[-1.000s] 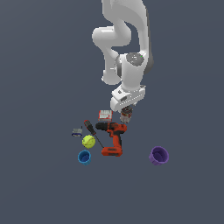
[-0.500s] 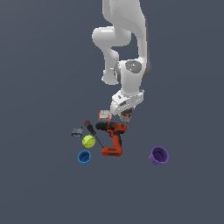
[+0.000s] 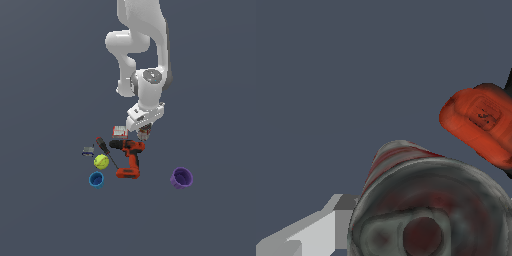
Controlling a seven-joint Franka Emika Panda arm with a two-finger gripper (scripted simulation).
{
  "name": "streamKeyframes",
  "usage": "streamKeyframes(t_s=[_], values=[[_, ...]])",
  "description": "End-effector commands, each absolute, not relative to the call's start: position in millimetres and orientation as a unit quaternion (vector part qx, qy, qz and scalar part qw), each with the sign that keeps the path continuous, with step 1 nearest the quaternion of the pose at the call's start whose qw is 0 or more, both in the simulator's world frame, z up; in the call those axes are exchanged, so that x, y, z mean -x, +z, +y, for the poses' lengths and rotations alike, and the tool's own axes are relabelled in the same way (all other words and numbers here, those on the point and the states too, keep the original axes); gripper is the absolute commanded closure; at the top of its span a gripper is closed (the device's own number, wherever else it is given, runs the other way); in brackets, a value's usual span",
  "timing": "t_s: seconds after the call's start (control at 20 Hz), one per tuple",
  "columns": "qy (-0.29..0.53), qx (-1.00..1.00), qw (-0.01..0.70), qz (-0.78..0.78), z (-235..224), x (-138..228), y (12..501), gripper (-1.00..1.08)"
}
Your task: Pick up a designated object from a clutter of objects.
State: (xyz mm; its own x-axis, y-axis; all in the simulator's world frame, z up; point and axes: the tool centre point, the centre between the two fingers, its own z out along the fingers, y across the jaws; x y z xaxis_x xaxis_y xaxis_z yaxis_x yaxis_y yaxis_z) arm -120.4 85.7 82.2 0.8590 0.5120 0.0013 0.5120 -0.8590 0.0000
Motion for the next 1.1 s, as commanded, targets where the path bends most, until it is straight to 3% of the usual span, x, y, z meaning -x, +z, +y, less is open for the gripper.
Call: streamKeyframes(t_s=[0.0,0.55,1.05], values=[[0.0,0.964,0.0,-0.266,86,121,81,1.08],[-0.001,0.964,0.0,-0.266,86,109,101,1.08],[-0.001,0.964,0.001,-0.266,87,73,158,1.08]])
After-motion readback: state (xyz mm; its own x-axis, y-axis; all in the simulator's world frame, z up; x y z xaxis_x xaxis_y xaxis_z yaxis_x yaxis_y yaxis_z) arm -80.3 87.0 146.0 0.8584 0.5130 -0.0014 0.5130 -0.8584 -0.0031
